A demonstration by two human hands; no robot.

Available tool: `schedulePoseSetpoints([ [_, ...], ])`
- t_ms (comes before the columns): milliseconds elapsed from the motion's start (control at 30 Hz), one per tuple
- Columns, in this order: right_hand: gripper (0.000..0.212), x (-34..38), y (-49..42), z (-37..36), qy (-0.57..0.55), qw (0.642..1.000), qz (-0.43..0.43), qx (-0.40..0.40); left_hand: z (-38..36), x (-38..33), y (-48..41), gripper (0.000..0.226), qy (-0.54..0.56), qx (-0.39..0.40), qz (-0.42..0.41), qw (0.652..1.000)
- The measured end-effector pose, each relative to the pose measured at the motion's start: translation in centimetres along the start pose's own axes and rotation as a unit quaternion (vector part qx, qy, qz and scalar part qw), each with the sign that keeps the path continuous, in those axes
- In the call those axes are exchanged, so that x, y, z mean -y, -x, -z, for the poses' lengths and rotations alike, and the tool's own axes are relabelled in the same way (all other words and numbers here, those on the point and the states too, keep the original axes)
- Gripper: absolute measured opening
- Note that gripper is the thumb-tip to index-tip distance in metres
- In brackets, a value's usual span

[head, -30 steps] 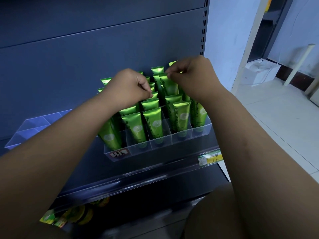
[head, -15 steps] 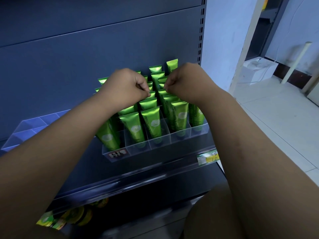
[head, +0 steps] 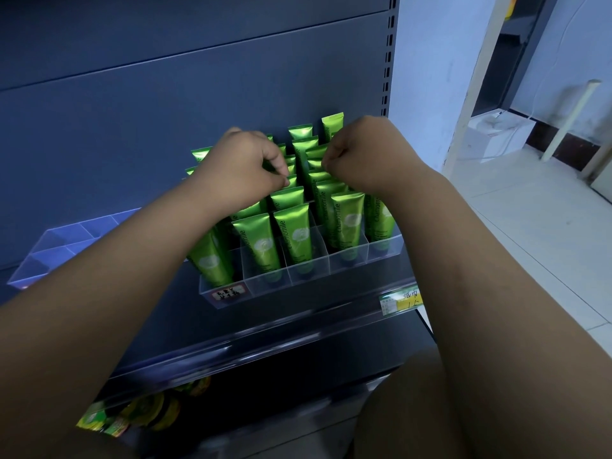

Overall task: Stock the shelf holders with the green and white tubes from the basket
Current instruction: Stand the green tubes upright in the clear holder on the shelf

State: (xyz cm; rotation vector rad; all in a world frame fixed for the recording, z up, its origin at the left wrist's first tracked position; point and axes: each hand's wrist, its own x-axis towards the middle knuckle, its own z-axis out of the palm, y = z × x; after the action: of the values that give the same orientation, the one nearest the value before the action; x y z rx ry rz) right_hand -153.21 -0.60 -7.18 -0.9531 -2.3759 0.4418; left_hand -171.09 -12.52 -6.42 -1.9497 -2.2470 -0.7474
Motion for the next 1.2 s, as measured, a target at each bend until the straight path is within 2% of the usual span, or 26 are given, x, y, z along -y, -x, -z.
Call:
schedulePoseSetpoints([
  [133, 0.020, 0.2, 0.1, 0.0, 0.013, 1.000, -0.002, 0.001, 0.0, 0.1, 0.2, 0.015, 0.011, 0.005, 0.000, 1.000],
  [367, 0.022, 0.7, 0.5, 0.0, 0.032, 0.999, -0.015, -0.005, 0.5, -0.4, 0.5, 0.006, 0.051, 0.002, 0.036, 0.998],
  [500, 0.024, 1.4, 0.8, 0.4, 0.051, 0.997, -0.041, -0.038, 0.5, -0.4, 0.7, 0.009, 0.082, -0.024, 0.032, 0.996],
  [667, 0.026, 2.7, 1.7, 0.8, 0.043, 0.997, -0.004, -0.068, 0.3, -0.3, 1.5, 0.006, 0.102, -0.056, 0.019, 0.993],
  [733, 0.027, 3.8, 2.3, 0.4, 0.045, 0.995, 0.023, -0.085, 0.6, -0.4, 2.1, 0.009, 0.084, -0.094, 0.014, 0.992],
  [900, 0.037, 8.2, 3.8, -2.0, 0.034, 0.988, 0.103, -0.107, 2.7, -0.5, 5.4, 0.049, -0.058, -0.163, 0.054, 0.984],
  [1033, 0.051, 12.5, 5.1, -4.3, 0.005, 0.985, 0.138, -0.102, 4.6, 0.5, 9.8, 0.053, -0.107, -0.207, 0.105, 0.967],
  [1200, 0.054, 18.8, 8.3, -7.5, -0.049, 0.980, 0.184, -0.058, 7.7, 2.8, 18.3, 0.065, -0.177, -0.208, 0.201, 0.941],
])
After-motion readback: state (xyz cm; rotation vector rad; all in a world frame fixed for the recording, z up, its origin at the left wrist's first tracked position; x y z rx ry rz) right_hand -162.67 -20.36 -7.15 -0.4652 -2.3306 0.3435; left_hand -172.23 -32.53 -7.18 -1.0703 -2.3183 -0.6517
